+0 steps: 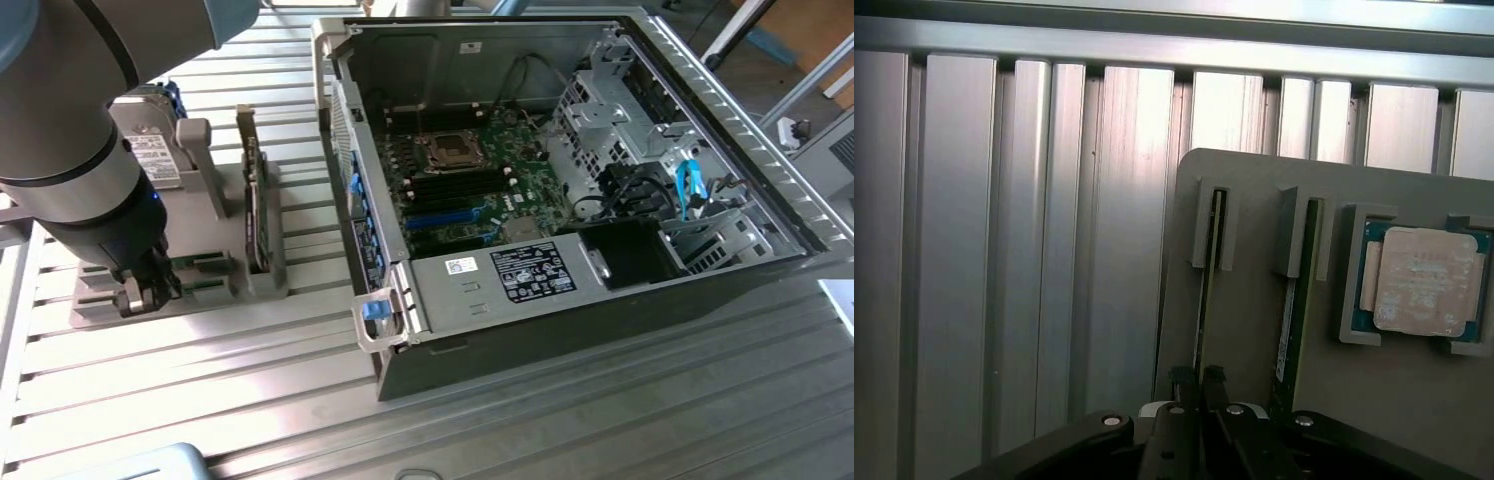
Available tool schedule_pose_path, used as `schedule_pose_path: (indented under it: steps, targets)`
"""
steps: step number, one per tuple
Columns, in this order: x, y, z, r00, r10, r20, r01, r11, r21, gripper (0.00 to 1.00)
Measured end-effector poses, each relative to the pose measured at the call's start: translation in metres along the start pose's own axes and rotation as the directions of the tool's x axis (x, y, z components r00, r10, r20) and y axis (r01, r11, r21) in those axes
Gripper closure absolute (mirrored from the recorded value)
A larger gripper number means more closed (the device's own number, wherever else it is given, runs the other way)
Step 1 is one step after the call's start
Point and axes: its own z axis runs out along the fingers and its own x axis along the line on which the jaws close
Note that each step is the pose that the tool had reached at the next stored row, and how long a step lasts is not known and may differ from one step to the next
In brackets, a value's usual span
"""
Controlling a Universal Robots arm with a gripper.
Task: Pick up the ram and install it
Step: 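Pick up the ram and move it above insertion slot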
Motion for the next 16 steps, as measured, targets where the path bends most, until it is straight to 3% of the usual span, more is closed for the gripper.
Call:
schedule_pose_path:
  steps: [9, 16]
  targets:
    - [0.000, 0.0000, -0.0009, 1.0000, 0.000, -0.0017, 0.000, 1.0000, 0.0000, 0.86]
    - [0.000, 0.0000, -0.0103, 1.0000, 0.000, -0.0017, 0.000, 1.0000, -0.0001, 0.86]
